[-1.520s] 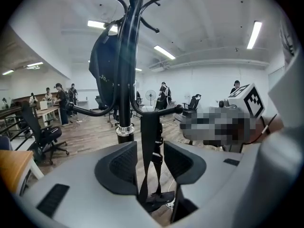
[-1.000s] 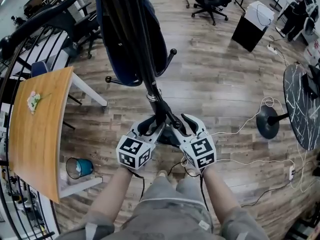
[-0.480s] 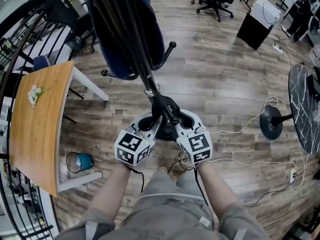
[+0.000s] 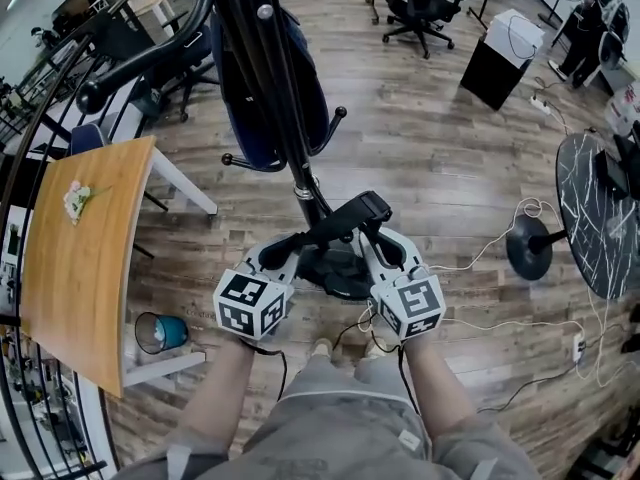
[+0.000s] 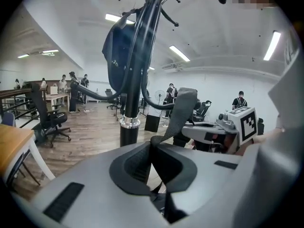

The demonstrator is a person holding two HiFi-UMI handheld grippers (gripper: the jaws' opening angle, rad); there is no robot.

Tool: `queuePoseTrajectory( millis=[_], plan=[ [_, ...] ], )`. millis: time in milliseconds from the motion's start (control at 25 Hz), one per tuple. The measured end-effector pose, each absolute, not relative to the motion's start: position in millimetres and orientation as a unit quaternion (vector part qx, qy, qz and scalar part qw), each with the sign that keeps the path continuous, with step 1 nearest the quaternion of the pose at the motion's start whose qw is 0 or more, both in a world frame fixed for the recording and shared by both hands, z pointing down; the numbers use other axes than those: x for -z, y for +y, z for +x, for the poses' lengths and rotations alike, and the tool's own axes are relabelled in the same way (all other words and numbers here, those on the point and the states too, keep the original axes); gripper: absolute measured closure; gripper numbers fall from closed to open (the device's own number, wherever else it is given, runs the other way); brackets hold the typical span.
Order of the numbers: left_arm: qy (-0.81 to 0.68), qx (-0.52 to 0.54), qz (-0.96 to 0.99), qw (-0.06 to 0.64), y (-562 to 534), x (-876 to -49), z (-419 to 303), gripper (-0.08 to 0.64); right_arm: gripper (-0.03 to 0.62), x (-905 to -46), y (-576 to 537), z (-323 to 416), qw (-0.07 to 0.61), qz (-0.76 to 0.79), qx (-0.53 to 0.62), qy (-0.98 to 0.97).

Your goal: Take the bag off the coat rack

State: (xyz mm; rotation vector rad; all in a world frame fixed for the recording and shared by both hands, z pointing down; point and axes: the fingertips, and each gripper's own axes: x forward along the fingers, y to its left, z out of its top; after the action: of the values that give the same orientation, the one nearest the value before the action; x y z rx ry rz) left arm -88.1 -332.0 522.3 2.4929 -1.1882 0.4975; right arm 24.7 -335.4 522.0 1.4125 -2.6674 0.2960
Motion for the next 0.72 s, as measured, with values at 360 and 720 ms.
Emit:
queuePoseTrajectory(
  millis=[360, 720],
  plan=[
    [-0.38, -0.12, 0.906, 0.145, -295.0, -427.7, -62.7, 0.543, 0.54, -441.0, -289.1, 57.2, 0.038, 0.492, -0.087, -0.866],
    [-0.349, -0.081, 0.927, 0.111, -269.7, -350.5, -30.0, 0.543, 0.538, -351.5, -249.2, 95.0, 0.021, 0.517, -0.056, -0.854]
  ],
)
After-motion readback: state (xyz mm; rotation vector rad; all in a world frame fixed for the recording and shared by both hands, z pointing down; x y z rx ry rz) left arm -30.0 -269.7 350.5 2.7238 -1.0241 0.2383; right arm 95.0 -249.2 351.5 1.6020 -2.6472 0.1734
